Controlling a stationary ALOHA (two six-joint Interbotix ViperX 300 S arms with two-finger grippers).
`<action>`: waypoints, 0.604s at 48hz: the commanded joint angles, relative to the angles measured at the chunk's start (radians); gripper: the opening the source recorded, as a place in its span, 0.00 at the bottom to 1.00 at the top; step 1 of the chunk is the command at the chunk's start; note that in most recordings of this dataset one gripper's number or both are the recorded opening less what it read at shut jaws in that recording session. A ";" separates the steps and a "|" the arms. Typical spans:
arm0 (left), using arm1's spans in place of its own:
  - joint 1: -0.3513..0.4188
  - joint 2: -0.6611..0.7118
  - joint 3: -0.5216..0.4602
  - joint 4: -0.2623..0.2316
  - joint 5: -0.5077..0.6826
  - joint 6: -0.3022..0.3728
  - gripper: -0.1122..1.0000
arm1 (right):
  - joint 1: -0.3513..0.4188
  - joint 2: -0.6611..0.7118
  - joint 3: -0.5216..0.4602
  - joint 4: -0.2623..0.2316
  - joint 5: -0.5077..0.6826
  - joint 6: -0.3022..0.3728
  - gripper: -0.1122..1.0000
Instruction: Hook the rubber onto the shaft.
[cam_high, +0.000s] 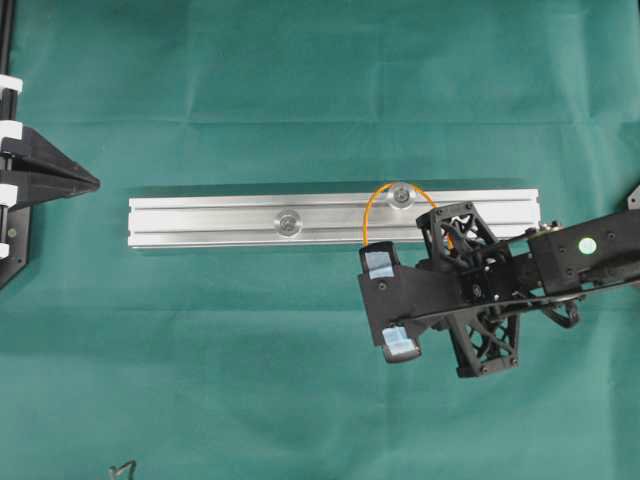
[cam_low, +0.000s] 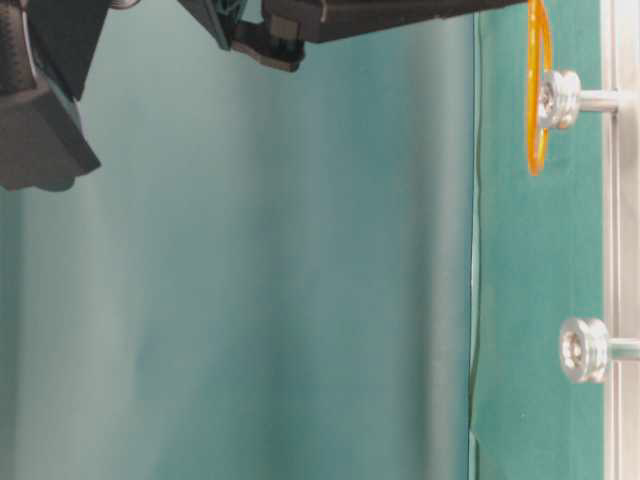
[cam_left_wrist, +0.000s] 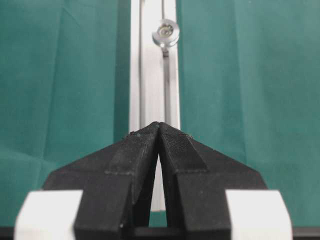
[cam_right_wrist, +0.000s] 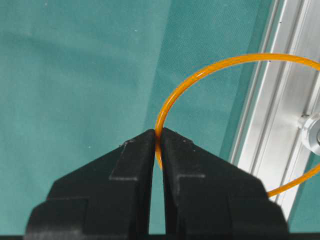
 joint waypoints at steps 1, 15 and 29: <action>0.002 0.008 -0.031 0.003 -0.005 0.000 0.12 | 0.009 -0.011 -0.021 0.006 -0.006 0.002 0.17; 0.002 0.008 -0.031 0.003 -0.005 0.000 0.12 | 0.011 -0.011 -0.020 0.006 -0.006 0.002 0.17; 0.002 0.008 -0.031 0.003 -0.005 0.000 0.12 | 0.011 -0.011 -0.020 0.006 -0.008 0.051 0.17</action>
